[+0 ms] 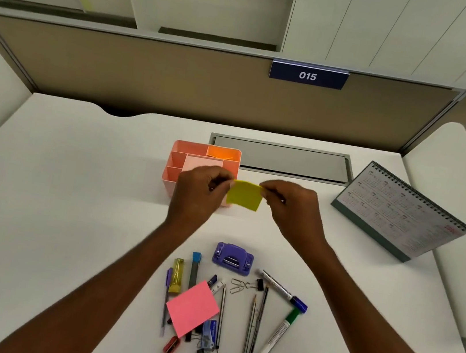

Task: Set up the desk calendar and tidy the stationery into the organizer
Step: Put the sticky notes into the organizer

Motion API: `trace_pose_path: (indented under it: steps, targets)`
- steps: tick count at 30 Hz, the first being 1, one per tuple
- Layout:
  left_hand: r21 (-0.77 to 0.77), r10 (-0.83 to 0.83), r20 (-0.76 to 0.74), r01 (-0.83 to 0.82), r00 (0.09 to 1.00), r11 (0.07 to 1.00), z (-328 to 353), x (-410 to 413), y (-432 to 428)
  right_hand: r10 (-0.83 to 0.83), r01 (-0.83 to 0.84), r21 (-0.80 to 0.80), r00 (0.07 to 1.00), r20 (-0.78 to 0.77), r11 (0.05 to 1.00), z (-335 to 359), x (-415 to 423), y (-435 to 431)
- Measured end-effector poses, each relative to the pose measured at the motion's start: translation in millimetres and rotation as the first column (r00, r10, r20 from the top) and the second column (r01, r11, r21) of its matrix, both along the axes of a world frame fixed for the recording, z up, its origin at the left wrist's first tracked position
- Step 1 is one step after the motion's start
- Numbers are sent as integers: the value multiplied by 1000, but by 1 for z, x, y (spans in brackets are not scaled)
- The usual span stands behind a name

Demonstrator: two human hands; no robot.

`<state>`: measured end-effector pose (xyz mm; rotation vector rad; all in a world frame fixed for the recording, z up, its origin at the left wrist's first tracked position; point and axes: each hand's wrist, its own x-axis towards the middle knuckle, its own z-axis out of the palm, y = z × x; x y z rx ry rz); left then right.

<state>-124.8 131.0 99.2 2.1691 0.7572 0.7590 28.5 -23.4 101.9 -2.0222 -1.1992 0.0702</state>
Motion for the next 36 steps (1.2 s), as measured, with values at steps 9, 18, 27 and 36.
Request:
trace_pose_path:
  steps: [9,18,27,36]
  targets:
    - [107,84,92,-94,992,990,22,26,77,-54,44,79,989,137,996,12,23,96]
    - [182,95,75,-107,993,977,11,50,126,-85,76,53,978,191,996,1,43,150]
    - [233,193,-122,-161,974,959,-20,56,138,-80,92,-61,980,185,994,-31,53,165]
    - [226,232,-383,-153,894,962,-49,65,145,-6,59,-199,966,257,978,-55,49,170]
